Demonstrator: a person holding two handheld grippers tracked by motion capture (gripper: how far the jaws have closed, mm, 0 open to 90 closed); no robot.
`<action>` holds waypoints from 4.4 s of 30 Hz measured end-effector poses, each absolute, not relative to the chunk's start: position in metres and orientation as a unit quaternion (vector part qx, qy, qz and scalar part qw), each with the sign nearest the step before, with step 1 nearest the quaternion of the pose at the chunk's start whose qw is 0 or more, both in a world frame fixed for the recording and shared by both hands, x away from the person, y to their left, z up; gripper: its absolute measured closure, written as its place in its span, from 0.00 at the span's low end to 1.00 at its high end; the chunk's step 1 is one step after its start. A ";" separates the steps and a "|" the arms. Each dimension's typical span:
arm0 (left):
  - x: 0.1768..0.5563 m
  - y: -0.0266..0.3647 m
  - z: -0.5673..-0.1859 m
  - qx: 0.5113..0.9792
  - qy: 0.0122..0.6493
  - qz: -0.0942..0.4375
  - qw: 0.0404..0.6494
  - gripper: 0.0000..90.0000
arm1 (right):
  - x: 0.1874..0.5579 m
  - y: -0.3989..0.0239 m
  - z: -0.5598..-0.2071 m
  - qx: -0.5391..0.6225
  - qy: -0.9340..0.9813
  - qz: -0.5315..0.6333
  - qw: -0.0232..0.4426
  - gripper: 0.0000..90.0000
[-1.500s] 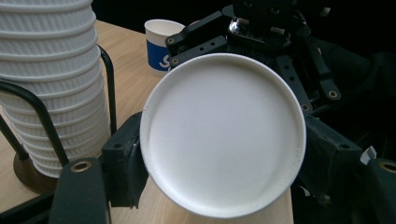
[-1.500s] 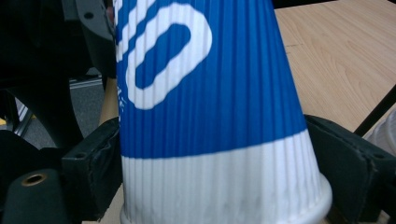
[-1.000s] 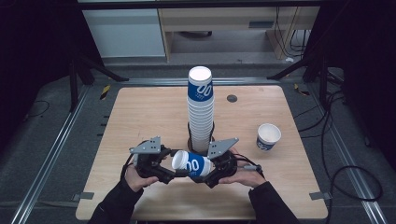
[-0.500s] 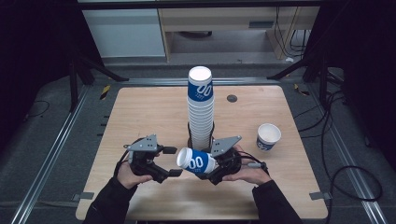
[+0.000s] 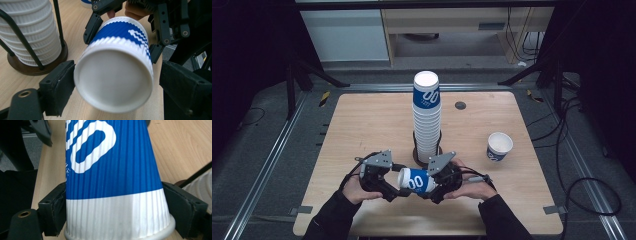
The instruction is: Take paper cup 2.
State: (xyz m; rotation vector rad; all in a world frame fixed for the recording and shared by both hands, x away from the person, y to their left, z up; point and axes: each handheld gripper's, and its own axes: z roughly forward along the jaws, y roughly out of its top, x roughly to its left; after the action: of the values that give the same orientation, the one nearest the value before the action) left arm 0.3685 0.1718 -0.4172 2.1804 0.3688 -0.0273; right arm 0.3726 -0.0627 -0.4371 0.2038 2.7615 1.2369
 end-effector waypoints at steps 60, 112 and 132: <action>0.374 0.201 -0.410 0.801 0.161 -0.013 0.577 0.28 | 0.383 -0.095 -0.414 0.135 0.850 0.508 0.033 0.08; 0.370 0.185 -0.417 0.882 0.135 0.010 0.451 0.17 | 0.381 -0.090 -0.427 0.095 0.896 0.433 0.013 0.17; 0.360 0.156 -0.436 0.930 0.088 0.013 0.356 0.23 | 0.371 -0.062 -0.440 0.062 0.924 0.377 0.006 0.17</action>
State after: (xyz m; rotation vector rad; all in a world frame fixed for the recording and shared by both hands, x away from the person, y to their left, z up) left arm 0.3601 0.1556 -0.4363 2.4029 0.2272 0.0324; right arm 0.3715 -0.0622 -0.4399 0.1953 2.8921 1.1789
